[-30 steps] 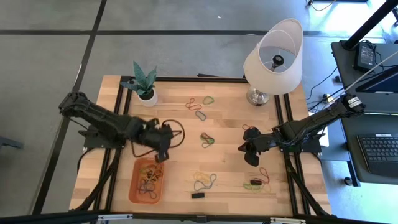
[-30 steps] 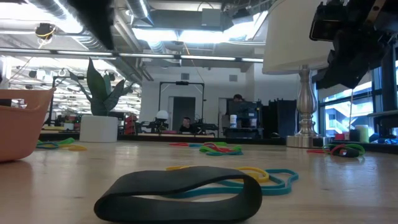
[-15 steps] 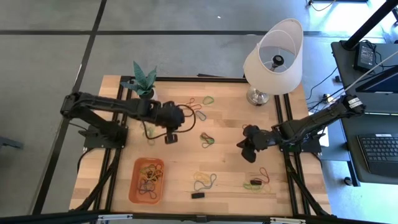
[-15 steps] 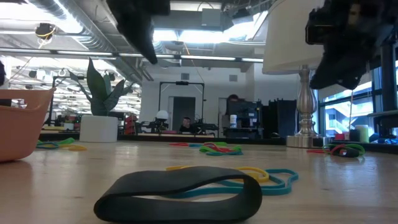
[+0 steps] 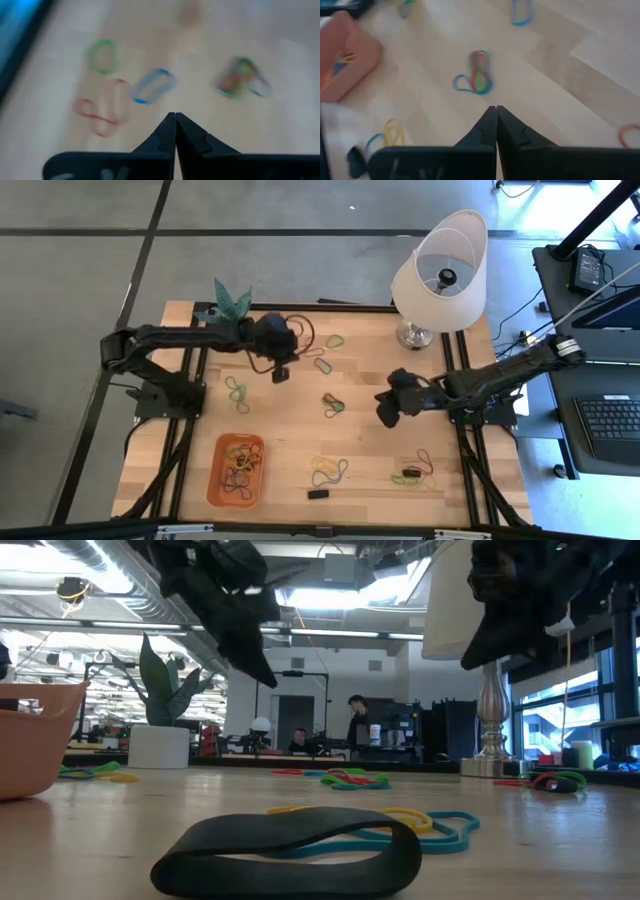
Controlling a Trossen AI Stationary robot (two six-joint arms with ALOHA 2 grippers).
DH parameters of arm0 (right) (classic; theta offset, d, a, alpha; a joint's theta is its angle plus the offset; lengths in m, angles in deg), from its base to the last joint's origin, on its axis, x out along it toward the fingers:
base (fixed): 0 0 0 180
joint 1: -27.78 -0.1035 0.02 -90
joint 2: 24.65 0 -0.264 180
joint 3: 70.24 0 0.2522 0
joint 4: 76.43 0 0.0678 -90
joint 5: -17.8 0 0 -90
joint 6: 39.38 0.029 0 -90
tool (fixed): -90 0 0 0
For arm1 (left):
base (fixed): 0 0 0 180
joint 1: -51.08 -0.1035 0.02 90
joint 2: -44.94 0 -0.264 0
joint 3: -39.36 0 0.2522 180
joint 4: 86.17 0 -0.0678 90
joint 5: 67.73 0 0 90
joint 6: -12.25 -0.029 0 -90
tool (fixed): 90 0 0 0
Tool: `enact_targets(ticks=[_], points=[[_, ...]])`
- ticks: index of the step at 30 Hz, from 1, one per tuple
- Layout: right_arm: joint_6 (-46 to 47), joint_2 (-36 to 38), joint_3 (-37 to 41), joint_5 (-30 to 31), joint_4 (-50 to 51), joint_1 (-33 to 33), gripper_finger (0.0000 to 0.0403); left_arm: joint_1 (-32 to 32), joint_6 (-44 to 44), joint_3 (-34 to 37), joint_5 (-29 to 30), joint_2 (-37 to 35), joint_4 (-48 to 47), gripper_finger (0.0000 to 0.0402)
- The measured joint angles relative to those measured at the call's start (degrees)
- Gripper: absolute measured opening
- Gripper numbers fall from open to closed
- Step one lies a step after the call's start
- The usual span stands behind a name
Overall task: Pick and place rubber bands into bin
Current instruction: Put the red rubber band into the orange bin
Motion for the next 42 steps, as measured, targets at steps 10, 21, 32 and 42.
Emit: enact_targets(ticks=[10, 21, 32, 42], points=[[8.38, -4.14, -2.83, -0.12, 5.17, 2.66, 0.0001, -3.78, -6.49, -14.30, 6.11, 12.06, -7.15, 0.0003], [14.27, -5.50, -2.81, -0.15, 4.77, 2.78, 0.0000, -6.35, -4.40, -31.04, 10.24, 29.87, -20.83, 0.0061], [14.87, -8.20, -2.81, -0.14, 2.49, 2.78, 0.0000, -10.08, 3.49, -31.08, 10.77, 37.61, -20.52, 0.0176], [14.50, -9.04, -2.79, -0.10, 2.38, 2.78, 0.0000, -9.97, 5.78, -31.36, 8.24, 41.56, -21.48, 0.0163]])
